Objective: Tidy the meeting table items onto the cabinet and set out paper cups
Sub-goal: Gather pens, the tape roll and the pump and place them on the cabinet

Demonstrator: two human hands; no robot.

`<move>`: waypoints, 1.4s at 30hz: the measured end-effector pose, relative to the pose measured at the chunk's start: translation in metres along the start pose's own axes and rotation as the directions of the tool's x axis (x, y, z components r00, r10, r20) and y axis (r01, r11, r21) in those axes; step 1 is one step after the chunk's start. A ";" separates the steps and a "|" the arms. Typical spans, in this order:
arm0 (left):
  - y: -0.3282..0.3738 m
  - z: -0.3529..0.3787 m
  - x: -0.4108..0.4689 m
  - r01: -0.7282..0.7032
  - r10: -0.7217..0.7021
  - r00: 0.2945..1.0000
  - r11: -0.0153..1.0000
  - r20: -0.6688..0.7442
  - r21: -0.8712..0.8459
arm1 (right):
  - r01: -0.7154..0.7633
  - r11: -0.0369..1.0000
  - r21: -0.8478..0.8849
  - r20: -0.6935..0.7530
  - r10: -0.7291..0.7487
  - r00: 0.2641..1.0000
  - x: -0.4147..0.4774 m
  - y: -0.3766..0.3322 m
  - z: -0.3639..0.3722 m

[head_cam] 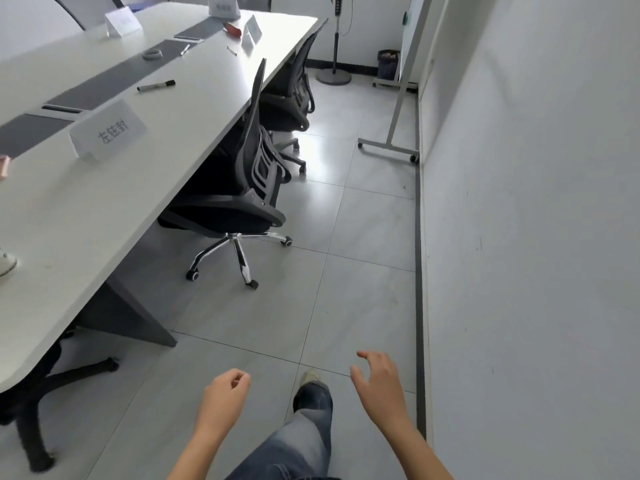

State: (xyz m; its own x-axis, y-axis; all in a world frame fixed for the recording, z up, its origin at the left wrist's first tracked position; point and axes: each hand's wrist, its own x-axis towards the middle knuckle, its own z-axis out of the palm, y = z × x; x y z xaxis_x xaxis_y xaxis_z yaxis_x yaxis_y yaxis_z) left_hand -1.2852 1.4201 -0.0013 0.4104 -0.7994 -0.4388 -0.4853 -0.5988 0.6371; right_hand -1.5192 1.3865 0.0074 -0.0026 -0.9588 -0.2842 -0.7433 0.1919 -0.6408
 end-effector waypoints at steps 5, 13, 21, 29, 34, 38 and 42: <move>0.075 0.018 0.094 -0.006 0.007 1.000 0.997 0.016 -0.075 | -0.016 1.000 -0.017 -0.031 0.016 0.999 0.097 -0.007 -0.046; 0.227 0.045 0.193 -0.170 0.179 0.980 0.980 0.087 -0.106 | -0.111 0.992 0.060 -0.078 0.115 0.990 0.210 -0.010 -0.088; 0.295 0.105 0.277 -0.051 0.057 0.994 0.997 0.097 -0.063 | -0.062 0.994 0.084 -0.038 0.066 0.997 0.375 0.008 -0.139; 0.415 0.166 0.357 0.039 -0.046 0.999 0.981 -0.030 -0.191 | 0.154 0.988 -0.009 -0.004 -0.154 0.988 0.555 0.002 -0.242; 0.456 0.182 0.382 0.097 -0.109 0.992 0.983 -0.070 -0.153 | 0.140 0.988 -0.066 0.210 -0.123 0.970 0.608 0.014 -0.239; 0.450 0.175 0.419 0.237 -0.277 0.948 0.942 -0.155 -0.236 | 0.175 0.981 -0.081 0.293 -0.144 0.945 0.657 0.008 -0.239; 0.459 0.180 0.466 0.306 -0.353 0.918 0.920 -0.178 -0.244 | 0.185 0.978 -0.096 0.267 -0.154 0.951 0.725 -0.008 -0.241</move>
State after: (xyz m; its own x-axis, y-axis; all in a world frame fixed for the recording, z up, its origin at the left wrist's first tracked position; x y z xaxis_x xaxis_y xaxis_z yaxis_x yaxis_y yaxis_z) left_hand -1.4555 0.7642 -0.0270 0.6861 -0.5141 -0.5148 -0.1328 -0.7842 0.6062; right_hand -1.6758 0.6389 -0.0215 0.2909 -0.8855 -0.3623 -0.7915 -0.0101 -0.6110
